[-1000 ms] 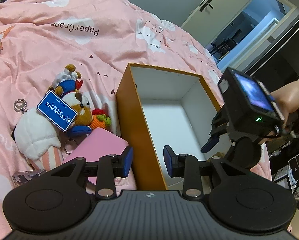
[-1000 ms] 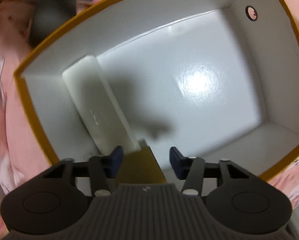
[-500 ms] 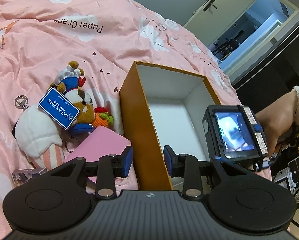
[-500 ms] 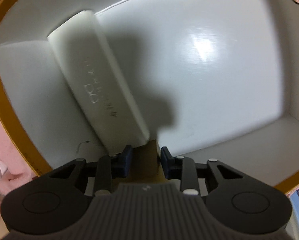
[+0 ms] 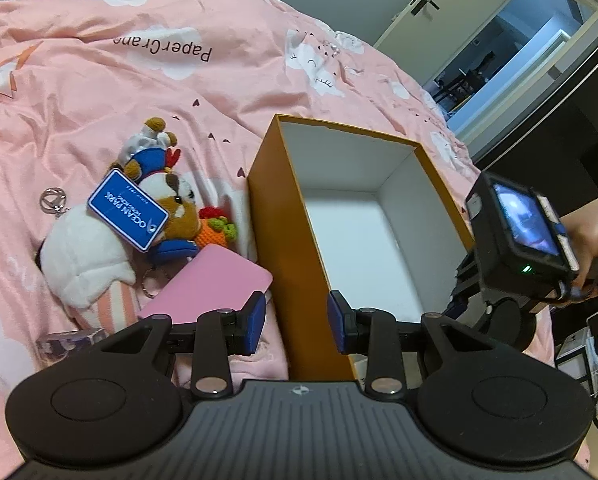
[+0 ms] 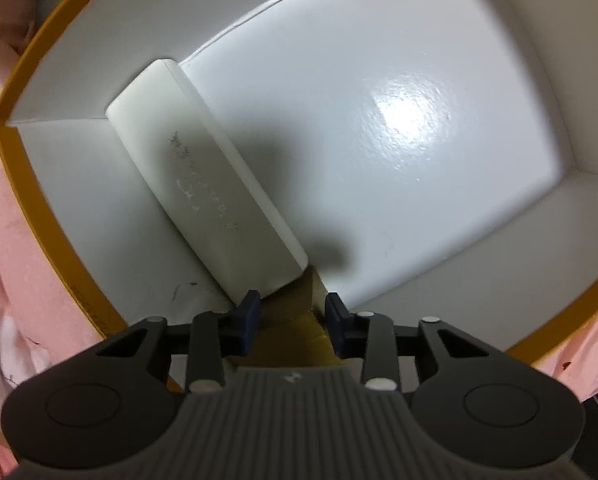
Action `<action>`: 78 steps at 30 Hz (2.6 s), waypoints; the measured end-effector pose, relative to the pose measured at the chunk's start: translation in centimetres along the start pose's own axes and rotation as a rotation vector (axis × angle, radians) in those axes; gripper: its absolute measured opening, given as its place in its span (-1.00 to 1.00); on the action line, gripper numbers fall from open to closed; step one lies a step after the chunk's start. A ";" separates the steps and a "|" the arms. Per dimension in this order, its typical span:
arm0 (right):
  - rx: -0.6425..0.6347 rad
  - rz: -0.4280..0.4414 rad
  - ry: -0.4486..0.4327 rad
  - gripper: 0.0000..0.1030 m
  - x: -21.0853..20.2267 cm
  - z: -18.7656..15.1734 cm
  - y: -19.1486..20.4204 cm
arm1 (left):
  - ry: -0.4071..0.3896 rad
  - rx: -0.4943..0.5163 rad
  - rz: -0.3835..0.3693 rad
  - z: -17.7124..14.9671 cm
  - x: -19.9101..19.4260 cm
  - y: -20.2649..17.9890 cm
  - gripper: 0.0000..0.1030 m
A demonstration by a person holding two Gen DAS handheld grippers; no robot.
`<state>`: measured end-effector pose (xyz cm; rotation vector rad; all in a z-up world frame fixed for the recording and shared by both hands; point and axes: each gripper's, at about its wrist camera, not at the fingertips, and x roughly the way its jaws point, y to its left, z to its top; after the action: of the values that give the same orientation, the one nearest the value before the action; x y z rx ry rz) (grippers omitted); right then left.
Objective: Organize objects
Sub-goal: 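Place the gold cube beside the white box and open the right gripper, then move the left gripper to the photo card pack while the right gripper approaches the grey box, then grasp the photo card pack with the left gripper while the right gripper grasps the grey box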
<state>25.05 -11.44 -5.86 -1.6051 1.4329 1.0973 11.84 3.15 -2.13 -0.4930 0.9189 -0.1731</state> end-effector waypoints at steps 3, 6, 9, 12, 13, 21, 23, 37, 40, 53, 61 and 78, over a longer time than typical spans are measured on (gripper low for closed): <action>0.030 -0.042 -0.105 -0.30 -1.8 -0.1 0.6 | -0.002 0.027 0.009 -0.3 -0.6 -0.3 -0.27; 0.106 -0.098 -0.292 -0.29 -4.6 -0.9 1.5 | -0.017 0.061 0.015 -0.7 -1.2 -0.7 -0.27; 0.240 -0.123 -0.505 -0.26 -6.5 -1.5 2.1 | -0.034 0.094 0.031 -1.1 -1.6 -1.1 -0.27; 0.335 -0.126 -0.721 -0.06 -8.6 -1.5 5.6 | -0.061 0.118 0.053 -1.2 -2.3 -1.3 -0.27; 0.364 -0.124 -0.788 -0.02 -9.1 -2.5 6.7 | -0.069 0.123 0.061 -1.2 -2.5 -1.2 -0.27; 0.444 -0.122 -1.075 0.01 -8.7 -0.5 12.0 | -0.121 0.098 0.162 -0.8 -5.3 1.3 -0.27; 0.464 -0.103 -1.076 0.01 -8.4 0.6 12.8 | -0.108 0.073 0.176 -0.7 -5.9 2.4 -0.27; 0.420 -0.013 -0.939 -0.29 -5.9 7.5 16.8 | 0.106 -0.053 0.282 -3.9 -3.5 7.3 -0.27; 0.420 -0.052 -0.906 -0.46 -5.2 8.4 16.8 | 0.100 -0.064 0.297 -4.0 -2.4 7.6 -0.27; 0.486 -0.109 -0.880 -0.46 -4.0 7.7 16.0 | 0.132 0.026 0.531 -4.0 2.2 6.5 0.20; 0.470 -0.136 -0.875 -0.42 -3.8 7.8 16.3 | 0.135 0.041 0.539 -4.2 2.2 6.7 0.08; 0.303 0.024 -0.742 0.18 -3.5 9.0 19.2 | 0.124 -0.044 0.419 -4.3 -2.3 8.3 -0.47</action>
<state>4.70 -4.40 -5.51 -0.8289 1.0425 1.2396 6.55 9.75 -6.61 -0.3229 1.1291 0.1996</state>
